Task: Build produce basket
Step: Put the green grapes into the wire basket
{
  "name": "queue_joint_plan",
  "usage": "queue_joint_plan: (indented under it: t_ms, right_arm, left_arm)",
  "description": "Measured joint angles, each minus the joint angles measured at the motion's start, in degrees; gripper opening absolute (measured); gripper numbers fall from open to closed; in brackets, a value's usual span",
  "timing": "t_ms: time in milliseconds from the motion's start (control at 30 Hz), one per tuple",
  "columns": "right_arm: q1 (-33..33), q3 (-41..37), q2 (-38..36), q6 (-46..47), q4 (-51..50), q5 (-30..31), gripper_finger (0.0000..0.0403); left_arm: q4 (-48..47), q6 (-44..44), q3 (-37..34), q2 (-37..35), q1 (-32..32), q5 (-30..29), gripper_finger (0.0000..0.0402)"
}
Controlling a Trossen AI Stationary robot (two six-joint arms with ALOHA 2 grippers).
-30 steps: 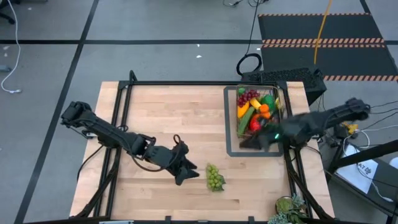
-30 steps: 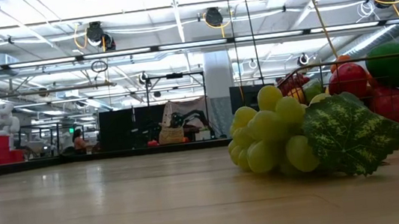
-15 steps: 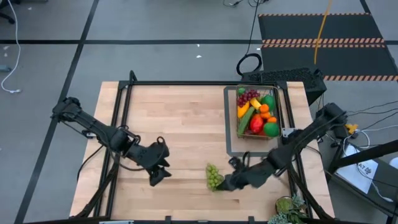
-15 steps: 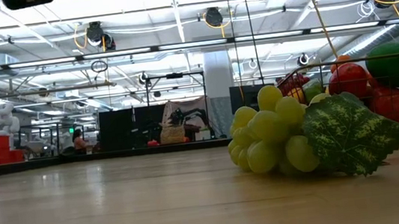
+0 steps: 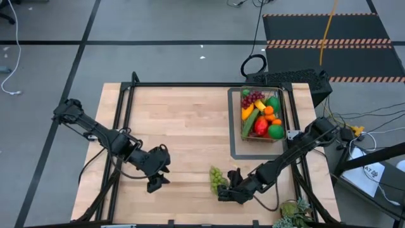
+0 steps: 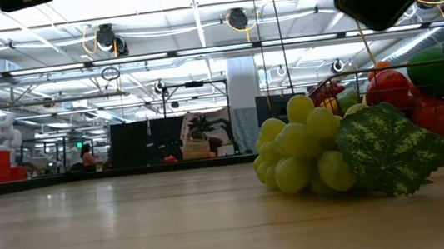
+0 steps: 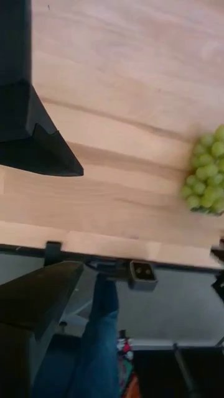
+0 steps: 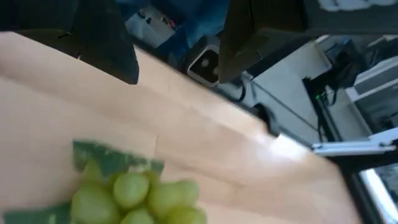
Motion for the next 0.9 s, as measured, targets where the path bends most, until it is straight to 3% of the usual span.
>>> queue_joint_plan:
  t_ms: [333, 900]
  right_arm:
    - [-2.56, -0.07, 4.17, -1.51, -2.07, 0.04, 0.0214]
    - [-4.25, -3.93, 4.06, -2.38, -2.69, -0.11, 0.0214]
  left_arm:
    - [-0.02, 0.38, 0.00, 0.02, -1.99, -0.05, 0.0234]
    - [0.00, -0.68, 0.00, 0.02, -3.76, -0.10, 0.0234]
